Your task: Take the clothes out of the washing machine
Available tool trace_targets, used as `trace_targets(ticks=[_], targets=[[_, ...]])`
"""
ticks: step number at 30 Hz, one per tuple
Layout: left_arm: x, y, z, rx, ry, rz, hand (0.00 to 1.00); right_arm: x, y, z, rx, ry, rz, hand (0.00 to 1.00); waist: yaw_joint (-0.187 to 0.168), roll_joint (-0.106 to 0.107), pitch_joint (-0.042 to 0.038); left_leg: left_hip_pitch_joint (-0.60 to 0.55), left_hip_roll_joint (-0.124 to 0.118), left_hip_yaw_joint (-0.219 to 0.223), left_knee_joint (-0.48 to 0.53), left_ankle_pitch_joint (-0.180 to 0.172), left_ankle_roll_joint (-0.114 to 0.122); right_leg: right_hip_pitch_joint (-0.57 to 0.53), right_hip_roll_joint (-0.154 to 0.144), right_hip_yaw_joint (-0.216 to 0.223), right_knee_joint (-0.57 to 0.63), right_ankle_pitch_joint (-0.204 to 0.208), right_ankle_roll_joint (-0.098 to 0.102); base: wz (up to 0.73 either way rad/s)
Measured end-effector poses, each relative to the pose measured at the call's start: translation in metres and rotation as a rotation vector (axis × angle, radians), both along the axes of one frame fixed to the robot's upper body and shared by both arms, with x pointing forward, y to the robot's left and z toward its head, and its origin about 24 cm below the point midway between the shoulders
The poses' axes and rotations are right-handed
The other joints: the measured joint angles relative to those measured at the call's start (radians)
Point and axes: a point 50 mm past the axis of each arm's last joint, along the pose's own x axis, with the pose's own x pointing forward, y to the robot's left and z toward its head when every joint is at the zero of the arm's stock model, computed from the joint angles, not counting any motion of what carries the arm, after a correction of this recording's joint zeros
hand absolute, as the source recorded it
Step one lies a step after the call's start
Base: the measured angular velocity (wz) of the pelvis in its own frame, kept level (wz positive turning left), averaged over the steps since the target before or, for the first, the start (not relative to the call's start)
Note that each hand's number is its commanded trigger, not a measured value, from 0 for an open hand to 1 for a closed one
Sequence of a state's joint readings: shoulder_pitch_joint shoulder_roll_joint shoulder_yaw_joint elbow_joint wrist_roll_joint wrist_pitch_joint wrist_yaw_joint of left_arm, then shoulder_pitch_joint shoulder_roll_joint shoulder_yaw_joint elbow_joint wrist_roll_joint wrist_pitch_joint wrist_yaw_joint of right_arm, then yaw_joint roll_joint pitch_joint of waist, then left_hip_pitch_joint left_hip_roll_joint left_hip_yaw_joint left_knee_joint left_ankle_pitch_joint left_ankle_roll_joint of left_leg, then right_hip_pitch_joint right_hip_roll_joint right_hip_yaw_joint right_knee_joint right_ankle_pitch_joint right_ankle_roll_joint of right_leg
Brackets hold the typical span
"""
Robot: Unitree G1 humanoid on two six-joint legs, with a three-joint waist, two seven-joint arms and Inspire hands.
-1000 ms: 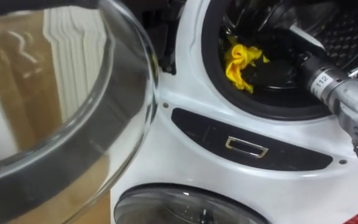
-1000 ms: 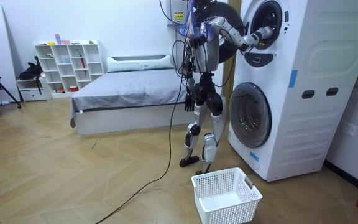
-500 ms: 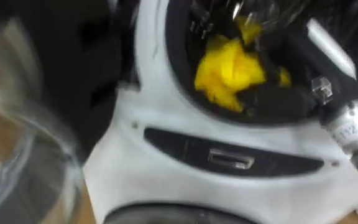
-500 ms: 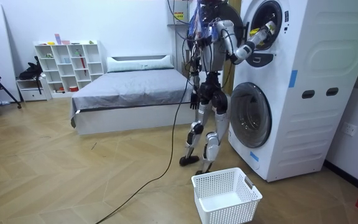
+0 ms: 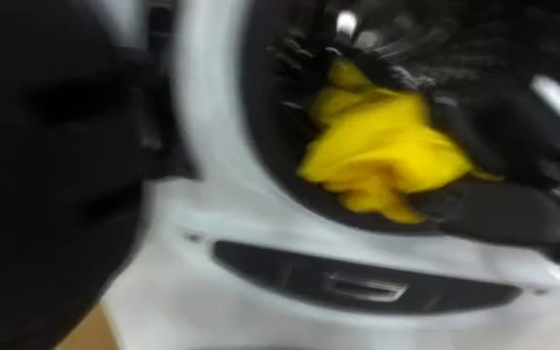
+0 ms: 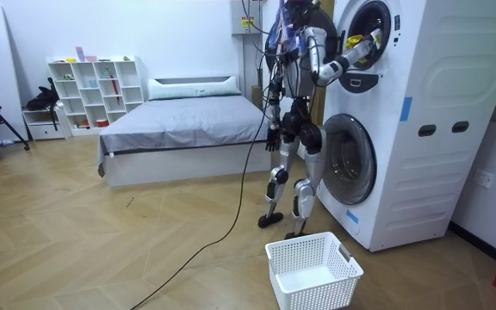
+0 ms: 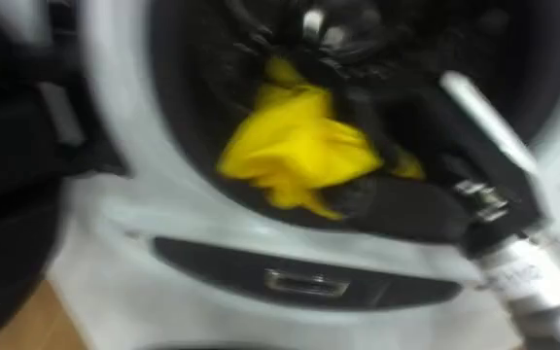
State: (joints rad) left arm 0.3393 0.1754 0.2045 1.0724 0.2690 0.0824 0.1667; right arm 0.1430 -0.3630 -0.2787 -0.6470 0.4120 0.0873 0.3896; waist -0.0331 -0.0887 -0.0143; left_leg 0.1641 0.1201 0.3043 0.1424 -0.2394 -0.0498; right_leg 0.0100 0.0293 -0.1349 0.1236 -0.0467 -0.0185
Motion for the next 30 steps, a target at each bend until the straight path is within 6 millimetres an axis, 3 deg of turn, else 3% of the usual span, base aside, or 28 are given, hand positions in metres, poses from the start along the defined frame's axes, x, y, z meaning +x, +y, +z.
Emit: trace_targets(ticks=[3,12,16,30], targets=[[0.003,0.004,0.001,0.017,-0.021,-0.001,0.0,0.0,0.0,0.0,-0.01,-0.002,-0.008,1.0,-0.01,0.0,0.0013,0.002,-0.012,0.005,0.0,0.0,0.0,0.008,-0.014,-0.002,0.0,-0.004,0.007,0.05],[0.009,-0.002,-0.001,0.007,-0.037,0.004,0.0,-0.001,-0.002,0.003,-0.005,-0.013,0.012,1.0,-0.013,-0.016,0.0086,-0.018,-0.012,0.011,0.0,-0.004,0.006,-0.012,-0.009,-0.005,0.011,-0.008,0.012,0.0],[0.008,0.0,0.0,0.006,-0.045,0.028,0.0,-0.003,-0.007,0.007,0.011,-0.028,0.024,1.0,-0.018,-0.015,0.0094,-0.024,-0.01,0.021,-0.002,-0.016,0.016,-0.018,-0.007,-0.007,0.013,-0.016,0.012,-0.07],[0.007,0.004,0.001,-0.01,-0.06,0.054,0.0,-0.008,-0.016,0.016,0.121,-0.021,0.118,1.0,-0.052,-0.017,0.0079,-0.011,-0.011,0.05,0.009,-0.016,0.017,-0.016,-0.009,-0.001,0.02,-0.017,0.012,-0.04]])
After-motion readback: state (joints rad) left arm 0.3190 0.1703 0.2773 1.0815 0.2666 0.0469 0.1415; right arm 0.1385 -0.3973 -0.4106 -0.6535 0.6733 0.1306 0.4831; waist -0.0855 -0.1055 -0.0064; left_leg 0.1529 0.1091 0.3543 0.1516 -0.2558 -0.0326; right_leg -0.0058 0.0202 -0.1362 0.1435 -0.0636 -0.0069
